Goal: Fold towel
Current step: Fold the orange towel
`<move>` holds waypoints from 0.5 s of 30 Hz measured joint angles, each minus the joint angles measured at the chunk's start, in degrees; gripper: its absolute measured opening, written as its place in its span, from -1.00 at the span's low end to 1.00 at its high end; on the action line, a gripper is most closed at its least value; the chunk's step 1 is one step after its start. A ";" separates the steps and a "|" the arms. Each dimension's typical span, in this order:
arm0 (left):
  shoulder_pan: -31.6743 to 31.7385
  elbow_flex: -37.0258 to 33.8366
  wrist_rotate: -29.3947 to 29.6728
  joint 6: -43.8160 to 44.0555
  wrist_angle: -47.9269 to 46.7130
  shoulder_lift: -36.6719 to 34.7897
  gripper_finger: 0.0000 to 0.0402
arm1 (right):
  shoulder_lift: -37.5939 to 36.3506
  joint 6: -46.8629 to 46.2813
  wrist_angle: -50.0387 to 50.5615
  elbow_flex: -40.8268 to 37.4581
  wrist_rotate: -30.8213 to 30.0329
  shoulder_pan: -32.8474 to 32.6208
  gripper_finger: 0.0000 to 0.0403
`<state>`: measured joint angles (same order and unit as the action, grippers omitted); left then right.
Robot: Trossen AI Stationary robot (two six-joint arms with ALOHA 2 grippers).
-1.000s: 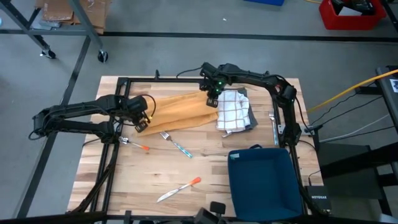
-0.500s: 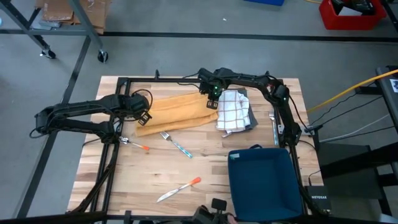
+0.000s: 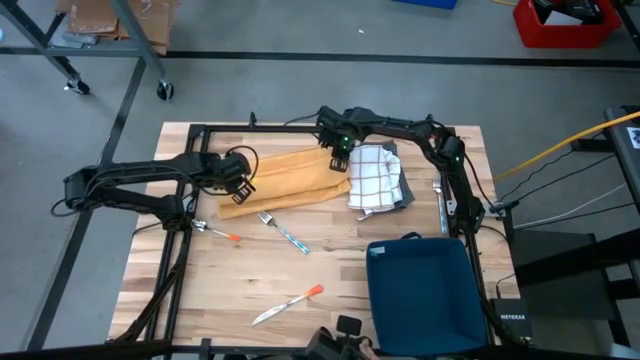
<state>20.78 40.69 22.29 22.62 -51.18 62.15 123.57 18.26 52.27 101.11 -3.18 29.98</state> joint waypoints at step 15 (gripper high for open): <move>0.00 0.00 -0.24 -1.78 -0.23 1.46 -0.51 | 0.00 -6.12 11.72 15.19 4.71 -0.44 -0.47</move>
<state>20.78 40.69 22.04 20.84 -51.41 63.61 123.57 12.14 63.99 116.30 1.53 29.54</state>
